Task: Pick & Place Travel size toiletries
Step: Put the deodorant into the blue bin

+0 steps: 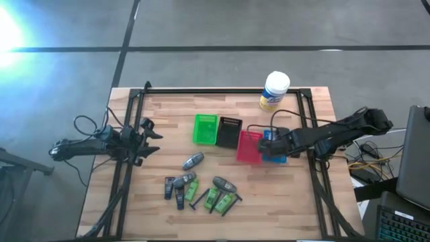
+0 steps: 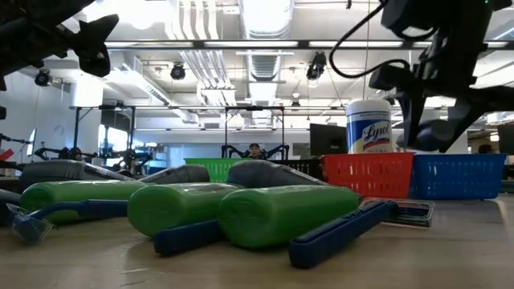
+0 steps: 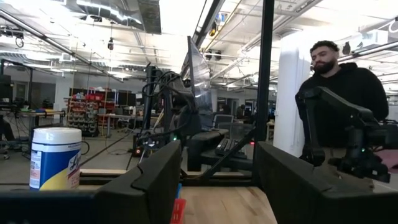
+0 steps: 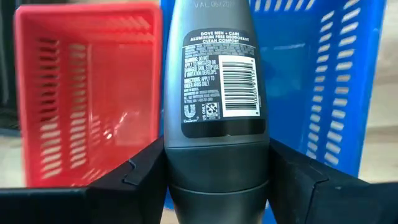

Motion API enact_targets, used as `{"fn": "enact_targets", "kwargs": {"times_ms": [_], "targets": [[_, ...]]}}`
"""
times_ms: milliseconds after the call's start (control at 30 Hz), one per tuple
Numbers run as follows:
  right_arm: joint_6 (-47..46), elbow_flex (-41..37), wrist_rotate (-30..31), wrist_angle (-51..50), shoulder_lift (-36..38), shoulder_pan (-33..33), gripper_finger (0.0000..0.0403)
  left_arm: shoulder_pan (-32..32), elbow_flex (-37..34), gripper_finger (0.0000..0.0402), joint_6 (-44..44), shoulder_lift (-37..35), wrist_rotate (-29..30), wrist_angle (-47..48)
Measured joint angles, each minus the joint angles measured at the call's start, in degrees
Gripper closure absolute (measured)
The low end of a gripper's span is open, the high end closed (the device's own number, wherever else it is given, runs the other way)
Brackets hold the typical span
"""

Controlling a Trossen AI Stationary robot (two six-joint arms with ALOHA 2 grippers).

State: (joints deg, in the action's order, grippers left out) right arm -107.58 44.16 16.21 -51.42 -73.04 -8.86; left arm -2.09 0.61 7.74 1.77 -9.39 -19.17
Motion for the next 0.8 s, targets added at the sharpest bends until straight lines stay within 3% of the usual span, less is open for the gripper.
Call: {"fn": "enact_targets", "kwargs": {"times_ms": [167, 500, 667, 800], "targets": [[2.2, -0.2, 1.1, 0.4, -3.0, 1.6, 0.0176, 0.0, 0.0, 0.0188, 0.0, 0.0, 0.0, 0.1], [6.6, 1.0, -0.5, 4.2, -6.0, 1.8, 0.0088, 0.0, 0.0, 0.0188, 0.0, 0.0, 0.0, 0.0], [15.0, 6.7, 0.5, 3.7, -5.2, -1.5, 0.0056, 0.0, 0.0, 0.0188, 0.0, 0.0, 0.0, 0.0], [30.7, 12.8, 1.6, 8.2, -7.1, -4.8, 0.0045, 0.0, 0.0, 0.0188, 0.0, 0.0, 0.0, 0.0]]}}
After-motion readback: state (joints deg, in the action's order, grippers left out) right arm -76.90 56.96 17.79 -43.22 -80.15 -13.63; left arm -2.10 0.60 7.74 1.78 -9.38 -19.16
